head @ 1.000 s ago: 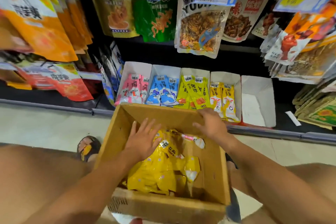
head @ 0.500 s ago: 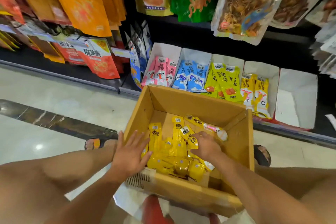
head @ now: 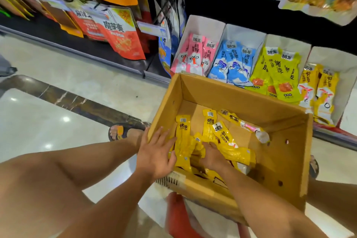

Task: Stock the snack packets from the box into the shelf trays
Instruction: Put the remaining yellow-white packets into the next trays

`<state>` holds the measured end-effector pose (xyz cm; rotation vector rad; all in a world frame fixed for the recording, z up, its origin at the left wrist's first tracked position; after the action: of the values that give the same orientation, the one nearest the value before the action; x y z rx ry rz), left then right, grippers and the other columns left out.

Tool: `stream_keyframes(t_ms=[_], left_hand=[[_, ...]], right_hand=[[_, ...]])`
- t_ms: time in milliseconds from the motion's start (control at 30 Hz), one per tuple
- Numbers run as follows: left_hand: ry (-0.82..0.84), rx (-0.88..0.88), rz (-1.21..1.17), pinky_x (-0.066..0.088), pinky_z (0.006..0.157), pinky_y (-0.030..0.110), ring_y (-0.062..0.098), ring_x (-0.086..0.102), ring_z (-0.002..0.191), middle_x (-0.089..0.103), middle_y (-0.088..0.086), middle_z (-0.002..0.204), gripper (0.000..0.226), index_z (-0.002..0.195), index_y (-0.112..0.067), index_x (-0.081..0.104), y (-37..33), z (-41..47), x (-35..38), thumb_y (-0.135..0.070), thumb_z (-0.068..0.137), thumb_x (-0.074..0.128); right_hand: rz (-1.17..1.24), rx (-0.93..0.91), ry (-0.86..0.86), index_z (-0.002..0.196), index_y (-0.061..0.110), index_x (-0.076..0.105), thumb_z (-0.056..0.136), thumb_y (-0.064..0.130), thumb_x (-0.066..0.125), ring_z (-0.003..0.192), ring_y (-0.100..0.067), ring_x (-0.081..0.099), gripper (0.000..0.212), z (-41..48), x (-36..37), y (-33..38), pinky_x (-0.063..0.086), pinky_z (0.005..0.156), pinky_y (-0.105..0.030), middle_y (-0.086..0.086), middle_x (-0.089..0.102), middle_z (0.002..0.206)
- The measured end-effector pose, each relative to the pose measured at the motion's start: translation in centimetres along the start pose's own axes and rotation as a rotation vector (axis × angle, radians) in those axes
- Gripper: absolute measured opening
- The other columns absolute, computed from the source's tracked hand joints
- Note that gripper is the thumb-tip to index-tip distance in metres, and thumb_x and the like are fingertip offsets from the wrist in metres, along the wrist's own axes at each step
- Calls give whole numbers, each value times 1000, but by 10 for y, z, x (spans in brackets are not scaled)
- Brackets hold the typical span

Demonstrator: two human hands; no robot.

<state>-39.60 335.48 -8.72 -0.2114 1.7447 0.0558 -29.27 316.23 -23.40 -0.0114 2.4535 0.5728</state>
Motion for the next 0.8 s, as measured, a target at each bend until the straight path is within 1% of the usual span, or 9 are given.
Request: stream_keyframes(t_ms=[67,133,267,400,500,600,667,733,800], left_hand=[[-17,-5,-18,16,122,63,22,30,153,50,-5,156,50,137,-36,62,1,0,0,-49,92,46],[-14,-12,-21,17,121,63,21,29,154,49,-6,156,50,137,-36,62,1,1,-1,-49,91,46],[-2,-24,-17,15,121,64,21,26,155,47,-6,157,50,137,-38,60,5,0,1,-50,91,45],[6,-32,-16,12,122,64,21,25,155,48,-6,156,50,137,-38,60,7,1,3,-50,91,46],[12,-37,-16,10,123,63,21,23,156,46,-7,157,50,138,-39,60,7,2,5,-50,91,46],[28,-46,-13,9,123,63,20,21,156,45,-8,158,50,138,-40,59,8,1,5,-51,91,44],[39,-45,-7,9,123,62,20,22,156,44,-8,158,51,138,-40,58,8,0,5,-52,91,43],[31,-38,5,9,123,62,21,23,156,44,-7,158,50,137,-41,59,7,-1,4,-52,91,43],[17,-36,2,9,124,62,22,26,154,46,-6,158,49,136,-40,60,8,-1,3,-52,91,44]], right_hand=[[67,63,-51,159,21,18,88,33,73,152,-30,21,91,14,-7,-6,36,112,-40,-11,6,166],[128,116,-70,159,19,15,87,36,75,152,-30,17,95,26,-12,-13,34,114,-42,-12,11,166],[302,195,-73,153,11,30,84,23,77,138,-33,42,84,41,-9,-17,42,106,-38,-14,40,153],[373,297,-137,154,8,28,84,23,77,140,-35,39,86,47,-15,-27,40,107,-40,-18,36,154],[420,362,-162,144,4,41,84,18,76,128,-37,52,70,48,-16,-35,46,98,-38,-19,54,141],[474,363,-172,134,7,57,85,18,77,116,-35,61,55,43,-17,-32,50,92,-38,-15,64,129],[467,362,-127,132,10,62,85,22,78,116,-32,62,51,39,-13,-31,52,88,-34,-10,61,137],[548,351,-154,121,12,69,84,23,79,114,-29,62,40,33,-12,-29,52,80,-31,-7,56,144],[681,303,-192,105,13,73,83,22,80,104,-28,66,24,29,-15,-26,56,79,-37,-8,68,125]])
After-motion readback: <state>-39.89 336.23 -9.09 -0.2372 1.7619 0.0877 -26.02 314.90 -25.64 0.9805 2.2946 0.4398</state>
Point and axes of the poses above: each hand's wrist, its own z-axis towards the middle knuckle, its own x-axis out of the palm, y = z × x, the point moved 6 cm from there along z, towards the middle knuckle
